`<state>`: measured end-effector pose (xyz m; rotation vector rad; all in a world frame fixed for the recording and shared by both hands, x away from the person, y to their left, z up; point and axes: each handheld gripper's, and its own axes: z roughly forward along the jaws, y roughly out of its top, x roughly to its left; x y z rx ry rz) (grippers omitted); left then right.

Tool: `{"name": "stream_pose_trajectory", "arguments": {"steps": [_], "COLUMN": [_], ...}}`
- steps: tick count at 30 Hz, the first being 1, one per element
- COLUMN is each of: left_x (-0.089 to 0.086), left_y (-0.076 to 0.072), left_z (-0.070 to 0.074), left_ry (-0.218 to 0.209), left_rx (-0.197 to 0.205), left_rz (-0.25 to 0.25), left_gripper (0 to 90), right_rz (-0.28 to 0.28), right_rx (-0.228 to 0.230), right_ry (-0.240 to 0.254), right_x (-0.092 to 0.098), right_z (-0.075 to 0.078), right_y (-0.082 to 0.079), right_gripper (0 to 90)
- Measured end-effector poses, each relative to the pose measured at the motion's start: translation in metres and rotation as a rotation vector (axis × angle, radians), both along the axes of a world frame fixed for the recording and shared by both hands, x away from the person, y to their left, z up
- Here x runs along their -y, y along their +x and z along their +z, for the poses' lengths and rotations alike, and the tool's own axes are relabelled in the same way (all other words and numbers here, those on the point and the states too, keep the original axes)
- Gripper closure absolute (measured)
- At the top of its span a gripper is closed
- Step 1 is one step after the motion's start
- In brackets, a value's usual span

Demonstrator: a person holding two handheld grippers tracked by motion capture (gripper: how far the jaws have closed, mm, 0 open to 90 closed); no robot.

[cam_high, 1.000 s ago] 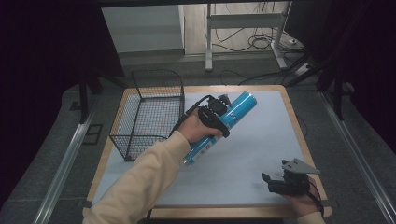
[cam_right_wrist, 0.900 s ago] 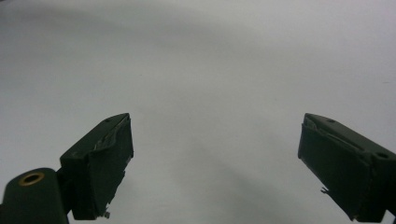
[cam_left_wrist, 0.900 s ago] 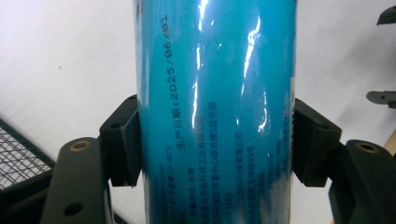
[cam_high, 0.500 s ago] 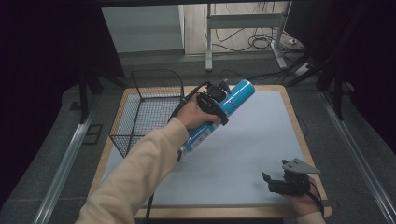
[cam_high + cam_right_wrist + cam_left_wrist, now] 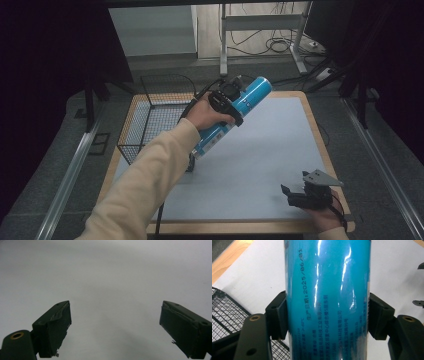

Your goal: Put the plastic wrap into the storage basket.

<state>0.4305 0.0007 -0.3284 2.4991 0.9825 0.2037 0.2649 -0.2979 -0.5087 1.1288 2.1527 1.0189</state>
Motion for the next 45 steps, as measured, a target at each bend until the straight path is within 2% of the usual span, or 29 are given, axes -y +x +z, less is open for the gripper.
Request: {"name": "stream_pose_trajectory", "arguments": {"steps": [2,9,15,20,28,35,45], "left_x": [-0.003,-0.010,-0.011,-0.013,-0.021,-0.038,-0.061], "left_y": [0.002,0.009,0.017,0.024,0.036,0.044,0.045], "left_z": [0.001,0.003,0.004,0.004,0.008,0.009,0.007], "left_ry": [-0.009,-0.003,0.006,-0.003,0.018,0.024,0.044], "left_rx": [0.000,0.003,0.001,-0.002,-0.002,0.005,0.013], "left_rz": [0.004,0.022,0.021,0.026,0.037,0.076,0.120], "left_gripper": [31.7,31.7,31.7,31.7,31.7,31.7,31.7], "right_rz": [-0.001,0.003,-0.003,-0.008,-0.014,-0.017,-0.017], "right_rx": [0.000,0.001,0.000,0.003,0.000,0.000,0.002], "right_ry": [-0.001,-0.003,-0.003,-0.002,-0.007,-0.006,-0.011], "right_x": [0.000,0.000,0.000,0.001,0.002,0.003,0.003], "right_z": [0.000,0.000,0.000,-0.001,-0.001,-0.001,-0.002], "right_y": [0.000,0.000,0.000,0.001,0.002,0.002,0.002], "right_gripper": [10.8,10.9,10.8,10.9,10.9,10.9,10.9]}}
